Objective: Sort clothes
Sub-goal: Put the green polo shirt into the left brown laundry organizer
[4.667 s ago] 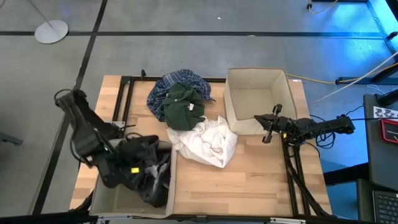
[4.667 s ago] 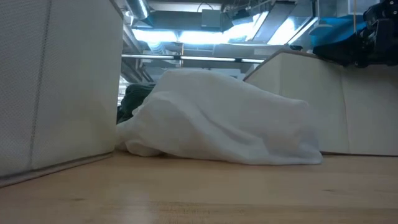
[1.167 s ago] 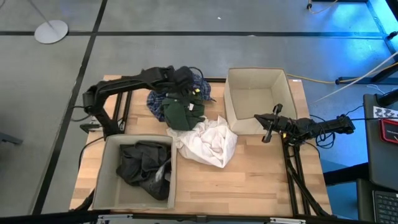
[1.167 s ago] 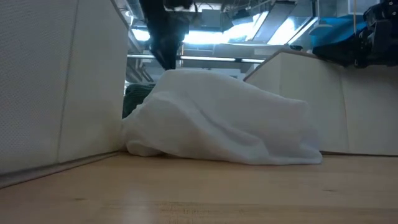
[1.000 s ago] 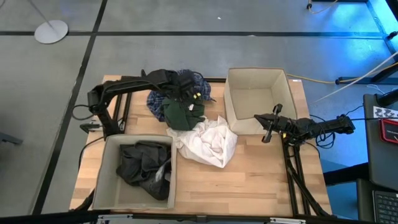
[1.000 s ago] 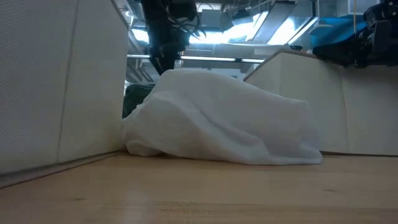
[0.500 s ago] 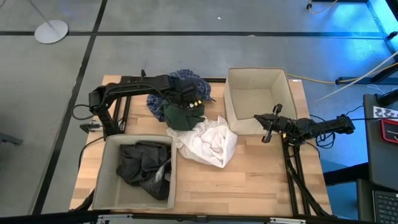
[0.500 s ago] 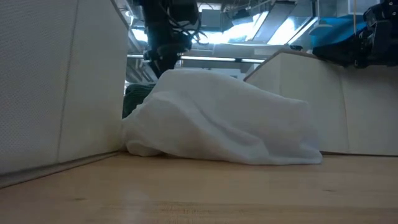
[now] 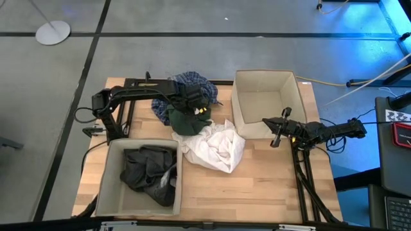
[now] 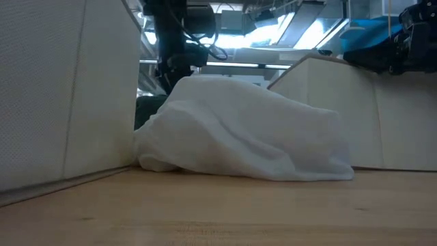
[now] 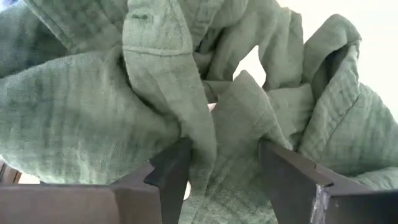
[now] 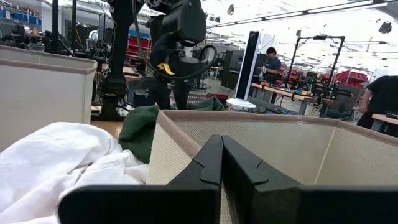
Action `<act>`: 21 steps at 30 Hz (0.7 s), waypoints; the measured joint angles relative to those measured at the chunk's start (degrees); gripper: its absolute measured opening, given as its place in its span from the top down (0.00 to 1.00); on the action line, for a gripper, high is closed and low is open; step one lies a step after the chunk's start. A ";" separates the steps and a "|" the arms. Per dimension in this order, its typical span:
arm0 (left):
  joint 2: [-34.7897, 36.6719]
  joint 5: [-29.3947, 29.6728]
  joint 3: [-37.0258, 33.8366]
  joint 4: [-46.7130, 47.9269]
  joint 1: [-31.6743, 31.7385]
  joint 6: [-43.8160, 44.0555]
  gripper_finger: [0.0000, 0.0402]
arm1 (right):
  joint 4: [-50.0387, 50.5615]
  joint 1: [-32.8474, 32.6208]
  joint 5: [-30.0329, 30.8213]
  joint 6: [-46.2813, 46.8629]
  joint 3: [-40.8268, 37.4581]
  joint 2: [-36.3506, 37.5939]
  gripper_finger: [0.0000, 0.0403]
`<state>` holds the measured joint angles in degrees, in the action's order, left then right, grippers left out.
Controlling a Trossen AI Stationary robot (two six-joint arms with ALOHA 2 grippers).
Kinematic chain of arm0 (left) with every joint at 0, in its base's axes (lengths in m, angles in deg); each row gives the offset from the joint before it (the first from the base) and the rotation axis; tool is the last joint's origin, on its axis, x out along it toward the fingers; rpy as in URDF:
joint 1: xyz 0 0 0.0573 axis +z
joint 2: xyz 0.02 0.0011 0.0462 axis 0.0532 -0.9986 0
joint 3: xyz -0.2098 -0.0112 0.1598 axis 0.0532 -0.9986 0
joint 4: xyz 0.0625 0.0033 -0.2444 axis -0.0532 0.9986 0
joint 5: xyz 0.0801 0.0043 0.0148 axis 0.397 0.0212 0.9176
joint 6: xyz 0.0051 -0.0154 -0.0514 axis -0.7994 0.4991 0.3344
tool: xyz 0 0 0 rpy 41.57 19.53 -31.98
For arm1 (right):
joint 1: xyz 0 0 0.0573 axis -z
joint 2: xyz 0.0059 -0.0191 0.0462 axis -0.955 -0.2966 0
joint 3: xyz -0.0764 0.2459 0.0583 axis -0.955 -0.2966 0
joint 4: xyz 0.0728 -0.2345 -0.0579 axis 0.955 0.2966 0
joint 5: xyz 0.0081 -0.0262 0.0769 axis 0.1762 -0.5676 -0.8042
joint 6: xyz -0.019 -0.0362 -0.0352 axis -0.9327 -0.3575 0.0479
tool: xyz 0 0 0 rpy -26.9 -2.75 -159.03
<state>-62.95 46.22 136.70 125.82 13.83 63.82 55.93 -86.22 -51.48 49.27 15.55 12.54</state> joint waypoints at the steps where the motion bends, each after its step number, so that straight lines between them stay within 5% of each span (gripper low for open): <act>1: 0.00 0.00 0.00 -0.44 0.00 0.00 0.55 | 0.00 0.00 0.00 0.00 0.00 0.00 0.97; 21: 3.31 -0.04 4.30 -0.29 -0.83 -0.56 0.55 | 0.04 0.00 0.01 0.00 -0.02 -0.02 0.97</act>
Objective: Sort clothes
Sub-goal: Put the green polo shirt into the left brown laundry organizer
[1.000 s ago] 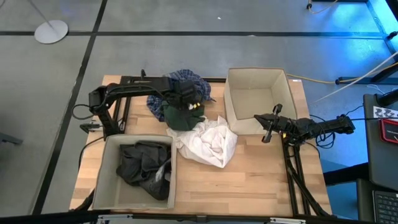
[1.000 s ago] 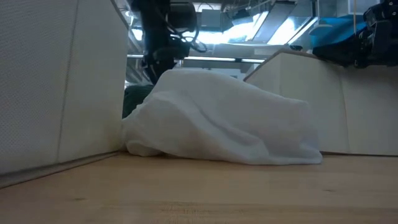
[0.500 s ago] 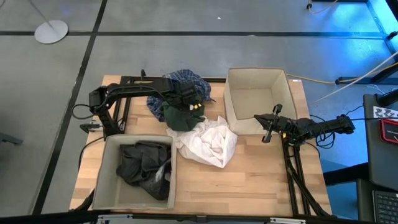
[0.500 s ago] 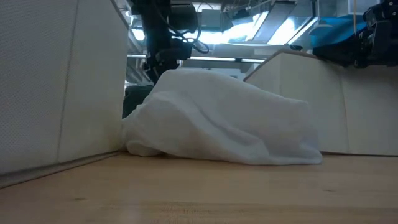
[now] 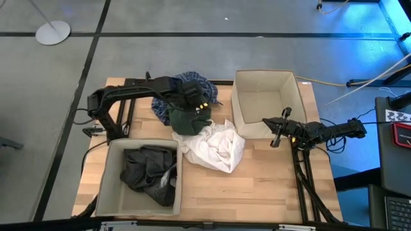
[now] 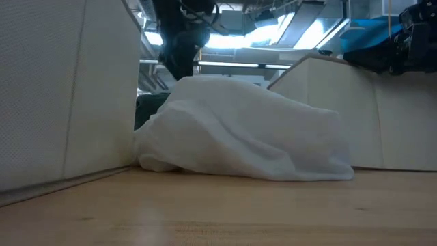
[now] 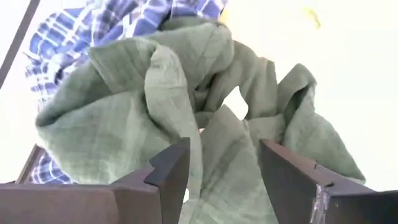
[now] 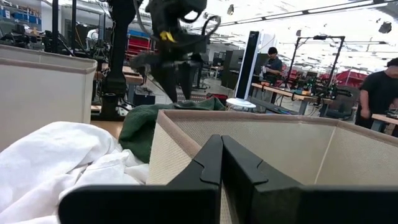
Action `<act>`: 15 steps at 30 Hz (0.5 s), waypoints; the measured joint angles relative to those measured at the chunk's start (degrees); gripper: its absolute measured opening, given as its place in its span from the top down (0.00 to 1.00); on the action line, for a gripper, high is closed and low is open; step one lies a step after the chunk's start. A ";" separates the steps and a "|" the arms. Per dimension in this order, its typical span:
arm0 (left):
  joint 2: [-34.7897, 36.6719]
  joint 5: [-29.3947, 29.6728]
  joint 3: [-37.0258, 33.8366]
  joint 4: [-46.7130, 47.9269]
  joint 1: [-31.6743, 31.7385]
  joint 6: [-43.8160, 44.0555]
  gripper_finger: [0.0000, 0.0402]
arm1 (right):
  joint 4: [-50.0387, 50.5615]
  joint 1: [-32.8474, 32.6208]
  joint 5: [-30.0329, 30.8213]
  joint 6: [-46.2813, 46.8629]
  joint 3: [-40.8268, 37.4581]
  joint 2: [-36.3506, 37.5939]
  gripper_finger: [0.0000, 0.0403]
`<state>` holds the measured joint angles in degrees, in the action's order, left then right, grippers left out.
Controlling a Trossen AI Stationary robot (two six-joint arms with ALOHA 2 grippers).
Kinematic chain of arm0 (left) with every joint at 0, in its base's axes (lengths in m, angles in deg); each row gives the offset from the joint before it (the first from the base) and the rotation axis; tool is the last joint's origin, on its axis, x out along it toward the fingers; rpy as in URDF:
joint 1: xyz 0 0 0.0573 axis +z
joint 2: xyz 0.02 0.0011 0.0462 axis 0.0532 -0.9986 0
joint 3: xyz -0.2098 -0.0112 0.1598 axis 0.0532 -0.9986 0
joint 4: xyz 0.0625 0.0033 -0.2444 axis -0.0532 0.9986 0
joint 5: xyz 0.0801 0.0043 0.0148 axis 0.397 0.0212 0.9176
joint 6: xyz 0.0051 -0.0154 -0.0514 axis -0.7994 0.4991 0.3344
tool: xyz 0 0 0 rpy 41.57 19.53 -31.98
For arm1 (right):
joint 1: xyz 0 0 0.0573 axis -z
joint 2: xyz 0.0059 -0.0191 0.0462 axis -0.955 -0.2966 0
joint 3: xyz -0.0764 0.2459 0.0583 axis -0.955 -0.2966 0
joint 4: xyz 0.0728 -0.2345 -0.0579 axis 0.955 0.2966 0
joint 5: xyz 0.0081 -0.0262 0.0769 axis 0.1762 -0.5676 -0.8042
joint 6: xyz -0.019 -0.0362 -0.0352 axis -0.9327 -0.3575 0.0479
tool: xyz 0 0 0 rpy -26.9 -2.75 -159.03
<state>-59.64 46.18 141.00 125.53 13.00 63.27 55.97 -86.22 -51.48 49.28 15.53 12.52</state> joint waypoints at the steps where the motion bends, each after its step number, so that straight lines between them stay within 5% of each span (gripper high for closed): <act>1: 0.12 0.02 0.10 -0.22 -0.19 0.03 0.55 | 0.00 0.01 0.04 0.02 0.00 0.00 0.97; 15: -1.80 0.26 -8.44 -1.17 -0.24 0.07 0.55 | 0.02 0.00 0.12 0.00 0.00 0.00 0.97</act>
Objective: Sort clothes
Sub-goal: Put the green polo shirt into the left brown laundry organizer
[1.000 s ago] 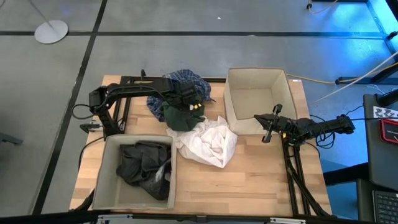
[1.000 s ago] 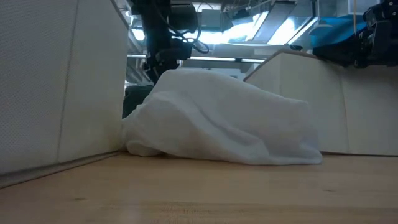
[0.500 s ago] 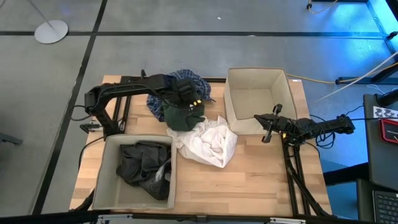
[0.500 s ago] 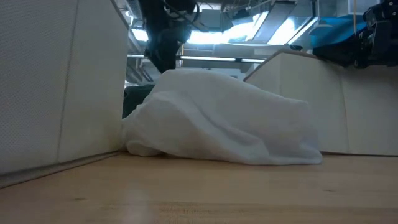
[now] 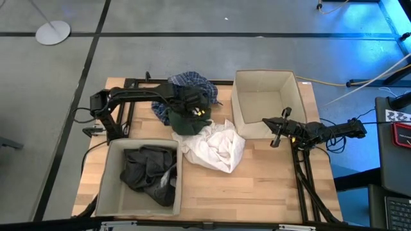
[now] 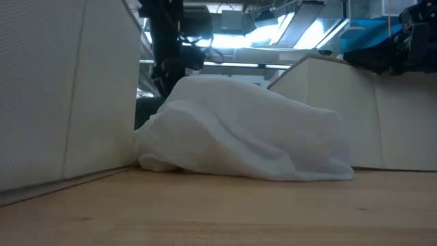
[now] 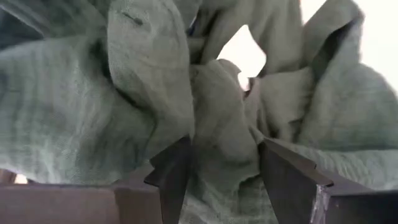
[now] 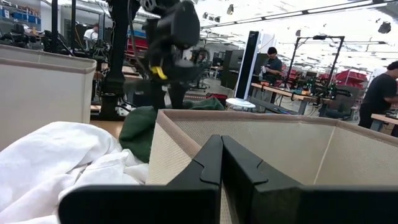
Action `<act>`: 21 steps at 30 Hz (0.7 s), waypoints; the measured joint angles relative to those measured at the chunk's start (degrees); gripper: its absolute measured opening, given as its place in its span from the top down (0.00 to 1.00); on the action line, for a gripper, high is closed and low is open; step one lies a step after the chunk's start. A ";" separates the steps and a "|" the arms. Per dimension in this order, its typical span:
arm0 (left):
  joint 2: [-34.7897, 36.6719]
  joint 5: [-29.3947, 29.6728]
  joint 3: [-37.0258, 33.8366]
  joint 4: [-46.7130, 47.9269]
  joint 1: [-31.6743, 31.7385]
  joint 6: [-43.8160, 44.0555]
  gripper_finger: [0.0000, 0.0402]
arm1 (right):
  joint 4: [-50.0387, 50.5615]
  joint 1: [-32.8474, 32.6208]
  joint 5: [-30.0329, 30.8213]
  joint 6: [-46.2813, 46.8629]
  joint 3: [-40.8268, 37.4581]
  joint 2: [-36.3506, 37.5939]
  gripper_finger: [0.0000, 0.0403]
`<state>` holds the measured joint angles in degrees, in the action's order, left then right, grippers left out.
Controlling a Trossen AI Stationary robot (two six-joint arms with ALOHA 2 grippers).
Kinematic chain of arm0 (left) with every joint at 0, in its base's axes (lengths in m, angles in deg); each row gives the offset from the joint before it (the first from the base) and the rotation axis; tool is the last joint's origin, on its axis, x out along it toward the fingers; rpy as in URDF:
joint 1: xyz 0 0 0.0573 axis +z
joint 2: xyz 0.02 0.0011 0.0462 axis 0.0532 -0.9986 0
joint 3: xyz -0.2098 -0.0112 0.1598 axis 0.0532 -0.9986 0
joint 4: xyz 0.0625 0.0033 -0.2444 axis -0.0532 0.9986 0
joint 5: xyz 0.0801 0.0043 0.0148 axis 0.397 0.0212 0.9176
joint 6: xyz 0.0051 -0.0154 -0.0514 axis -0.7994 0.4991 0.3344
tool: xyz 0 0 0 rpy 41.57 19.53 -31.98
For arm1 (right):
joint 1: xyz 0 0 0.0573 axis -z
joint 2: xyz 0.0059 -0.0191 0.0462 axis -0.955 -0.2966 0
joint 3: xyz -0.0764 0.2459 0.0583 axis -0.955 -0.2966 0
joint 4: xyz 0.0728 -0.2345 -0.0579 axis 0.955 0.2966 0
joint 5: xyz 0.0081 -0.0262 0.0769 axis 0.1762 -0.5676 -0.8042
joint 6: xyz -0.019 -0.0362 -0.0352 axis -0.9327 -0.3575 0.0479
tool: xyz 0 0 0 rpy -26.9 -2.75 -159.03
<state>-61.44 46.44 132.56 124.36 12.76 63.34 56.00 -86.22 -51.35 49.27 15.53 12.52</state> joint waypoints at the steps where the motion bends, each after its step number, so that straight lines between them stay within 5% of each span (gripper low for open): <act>1: 0.00 0.03 -0.73 -0.30 0.02 -0.02 0.55 | -0.02 0.00 0.04 0.00 0.00 0.00 0.97; 13: 0.00 0.11 -6.97 -8.79 0.02 -3.02 0.57 | -0.04 0.00 -0.07 0.00 0.00 0.00 0.97; 21: 0.00 0.09 -8.08 -9.04 0.02 -4.32 0.82 | -0.04 0.00 -0.09 0.00 0.00 0.00 0.97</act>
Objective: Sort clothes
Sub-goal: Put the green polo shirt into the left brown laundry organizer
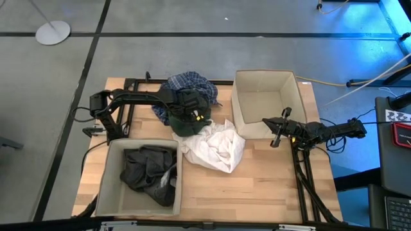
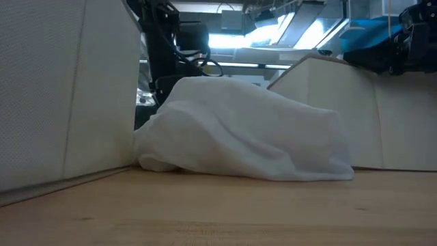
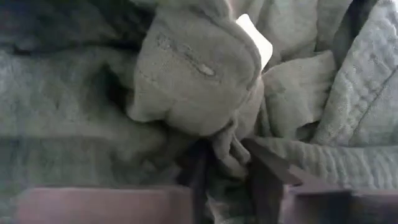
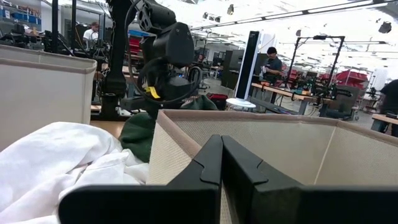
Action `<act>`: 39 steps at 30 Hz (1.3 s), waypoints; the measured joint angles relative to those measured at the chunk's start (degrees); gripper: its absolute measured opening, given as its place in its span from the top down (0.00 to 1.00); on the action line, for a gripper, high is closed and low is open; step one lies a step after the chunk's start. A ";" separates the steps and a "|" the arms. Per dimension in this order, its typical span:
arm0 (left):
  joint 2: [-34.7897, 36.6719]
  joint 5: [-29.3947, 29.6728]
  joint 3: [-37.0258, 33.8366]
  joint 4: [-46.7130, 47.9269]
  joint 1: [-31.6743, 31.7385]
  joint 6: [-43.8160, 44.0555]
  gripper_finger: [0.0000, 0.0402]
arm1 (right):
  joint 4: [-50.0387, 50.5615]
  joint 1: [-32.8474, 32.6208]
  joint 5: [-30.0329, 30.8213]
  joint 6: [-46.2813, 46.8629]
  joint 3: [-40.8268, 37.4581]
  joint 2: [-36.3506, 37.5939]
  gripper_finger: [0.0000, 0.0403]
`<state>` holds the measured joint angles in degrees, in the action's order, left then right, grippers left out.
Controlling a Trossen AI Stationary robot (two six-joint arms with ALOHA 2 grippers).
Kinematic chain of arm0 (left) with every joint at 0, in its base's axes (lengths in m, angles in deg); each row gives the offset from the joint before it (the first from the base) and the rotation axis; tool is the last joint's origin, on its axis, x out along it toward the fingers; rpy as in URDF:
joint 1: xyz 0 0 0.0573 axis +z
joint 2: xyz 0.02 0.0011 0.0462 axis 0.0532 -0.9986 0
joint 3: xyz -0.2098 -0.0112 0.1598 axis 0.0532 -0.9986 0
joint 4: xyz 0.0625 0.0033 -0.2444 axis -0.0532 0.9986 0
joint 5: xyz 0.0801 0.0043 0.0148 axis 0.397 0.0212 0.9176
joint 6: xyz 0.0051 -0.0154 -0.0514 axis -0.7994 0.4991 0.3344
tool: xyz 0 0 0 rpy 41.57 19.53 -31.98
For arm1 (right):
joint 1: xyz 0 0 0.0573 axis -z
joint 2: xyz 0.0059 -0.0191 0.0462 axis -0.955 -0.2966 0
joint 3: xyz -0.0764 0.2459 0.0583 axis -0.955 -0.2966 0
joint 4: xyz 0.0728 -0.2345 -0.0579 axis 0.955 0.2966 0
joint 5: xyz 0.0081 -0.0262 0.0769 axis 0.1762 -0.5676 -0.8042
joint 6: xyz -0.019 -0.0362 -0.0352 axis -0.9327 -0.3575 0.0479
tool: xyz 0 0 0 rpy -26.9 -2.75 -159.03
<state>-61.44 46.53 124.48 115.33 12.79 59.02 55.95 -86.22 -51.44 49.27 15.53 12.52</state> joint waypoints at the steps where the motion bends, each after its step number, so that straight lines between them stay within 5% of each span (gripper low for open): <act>1: 0.00 -0.02 -0.01 -0.34 0.00 -0.50 0.87 | 0.00 0.01 0.00 0.00 0.00 0.00 0.97; 4: 0.00 -0.07 -0.02 -1.61 0.00 -2.43 0.97 | 0.00 0.00 0.00 0.00 0.00 0.00 0.97; 9: 0.00 1.46 0.50 -2.29 -0.23 -2.81 0.98 | -0.02 0.00 -0.01 -0.02 -0.01 0.00 0.97; 17: 0.13 13.46 4.85 -2.42 -3.99 -5.25 0.99 | -0.02 0.00 -0.02 -0.02 0.00 0.00 0.97; 39: 0.27 29.90 30.83 -1.83 -12.87 -18.39 0.99 | -0.02 0.00 -0.02 -0.02 0.00 0.00 0.97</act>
<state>-61.17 76.43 155.31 113.49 -0.09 40.63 55.93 -86.22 -51.46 49.25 15.53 12.52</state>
